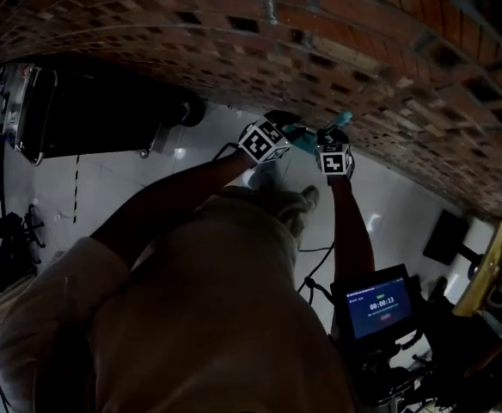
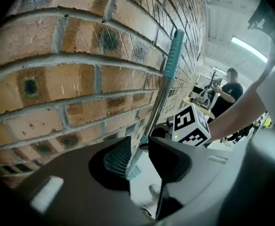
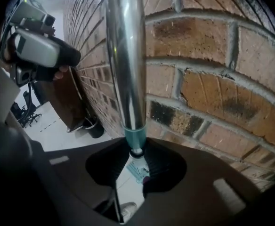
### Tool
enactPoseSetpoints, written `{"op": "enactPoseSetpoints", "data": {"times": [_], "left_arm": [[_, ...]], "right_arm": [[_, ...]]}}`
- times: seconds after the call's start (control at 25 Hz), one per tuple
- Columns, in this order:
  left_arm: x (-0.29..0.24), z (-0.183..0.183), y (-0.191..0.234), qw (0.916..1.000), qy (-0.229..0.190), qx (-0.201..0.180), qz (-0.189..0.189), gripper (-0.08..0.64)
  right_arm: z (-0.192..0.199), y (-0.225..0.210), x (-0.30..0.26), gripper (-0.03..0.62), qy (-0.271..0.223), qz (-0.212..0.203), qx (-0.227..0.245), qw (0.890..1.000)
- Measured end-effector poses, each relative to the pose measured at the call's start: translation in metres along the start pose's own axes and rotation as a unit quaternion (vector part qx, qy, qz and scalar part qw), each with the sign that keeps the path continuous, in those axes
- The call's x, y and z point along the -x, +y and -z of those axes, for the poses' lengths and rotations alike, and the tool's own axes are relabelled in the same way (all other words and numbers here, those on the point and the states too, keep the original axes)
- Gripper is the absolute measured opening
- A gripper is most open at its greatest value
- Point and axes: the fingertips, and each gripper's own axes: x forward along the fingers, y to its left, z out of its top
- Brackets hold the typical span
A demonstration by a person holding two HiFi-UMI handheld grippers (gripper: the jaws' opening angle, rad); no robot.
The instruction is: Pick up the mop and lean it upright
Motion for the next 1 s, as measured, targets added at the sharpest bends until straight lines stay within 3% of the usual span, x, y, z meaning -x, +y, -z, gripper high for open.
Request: {"op": "enactPoseSetpoints", "data": {"times": [0.28, 0.48, 1.0], "left_arm": [[0.02, -0.012, -0.009, 0.9992, -0.027, 0.027, 0.012, 0.135], [0.031, -0.023, -0.021, 0.9989, -0.04, 0.018, 0.016, 0.135], [0.07, -0.042, -0.029, 0.9961, -0.082, 0.033, -0.003, 0.137]], "right_arm": [[-0.012, 0.004, 0.032, 0.103, -0.004, 0.012, -0.013, 1.0], [-0.025, 0.008, 0.059, 0.103, -0.011, 0.008, -0.015, 1.0], [-0.08, 0.025, 0.128, 0.103, -0.05, -0.018, 0.022, 0.998]]}}
